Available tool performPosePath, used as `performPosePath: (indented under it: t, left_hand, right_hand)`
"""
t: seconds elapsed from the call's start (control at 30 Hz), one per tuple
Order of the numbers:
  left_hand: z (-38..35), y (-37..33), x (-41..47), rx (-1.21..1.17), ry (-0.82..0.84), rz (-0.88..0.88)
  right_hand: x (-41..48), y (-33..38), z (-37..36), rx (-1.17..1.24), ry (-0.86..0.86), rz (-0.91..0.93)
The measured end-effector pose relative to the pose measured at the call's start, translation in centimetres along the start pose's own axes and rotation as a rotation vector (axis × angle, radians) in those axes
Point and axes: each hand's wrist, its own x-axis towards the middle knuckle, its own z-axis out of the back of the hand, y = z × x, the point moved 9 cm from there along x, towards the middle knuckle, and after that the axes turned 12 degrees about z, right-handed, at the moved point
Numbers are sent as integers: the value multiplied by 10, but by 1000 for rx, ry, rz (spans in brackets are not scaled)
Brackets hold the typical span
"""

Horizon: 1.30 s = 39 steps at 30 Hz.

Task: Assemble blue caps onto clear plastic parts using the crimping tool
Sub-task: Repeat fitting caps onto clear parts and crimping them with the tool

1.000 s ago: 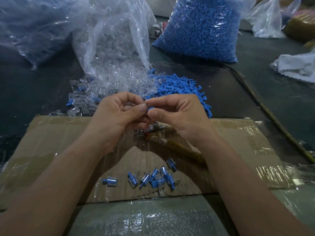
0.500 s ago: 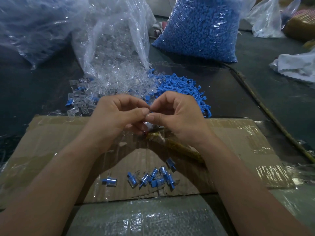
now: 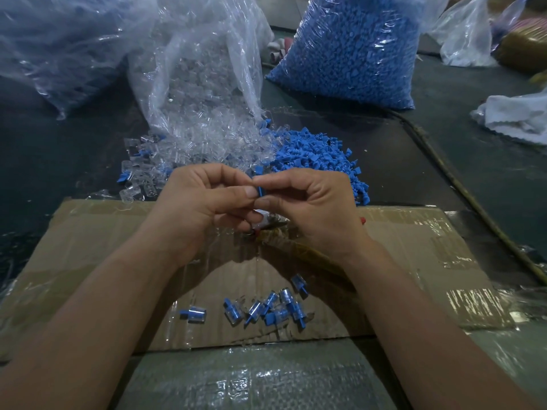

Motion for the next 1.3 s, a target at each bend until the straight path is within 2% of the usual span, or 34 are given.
performPosePath:
  t: [0.37, 0.8, 0.87, 0.97, 1.03, 1.13, 1.23, 1.3]
  left_hand:
    - [-5, -2, -2, -14, 74, 27]
    - [-4, 0, -1, 19, 15, 33]
    - [-2, 0, -1, 26, 7, 23]
    - [2, 0, -1, -2, -27, 6]
    - [6, -1, 0, -63, -62, 3]
    - [11, -4, 1, -100, -99, -15]
    - [14, -7, 0, -112, -126, -32]
    - [16, -7, 0, -117, -133, -43]
  right_hand:
    - [0, 0, 5, -24, 21, 40]
    - [0, 2, 0, -88, 60, 86]
    - [-1, -1, -1, -79, 95, 41]
    - [-2, -16, 7, -145, 146, -137]
    - [-3, -27, 18, -294, 219, -255]
    - [-10, -38, 25, -526, 429, -372]
    - [-25, -43, 15, -639, 680, -431]
    - [-32, -47, 8, -709, 786, -440]
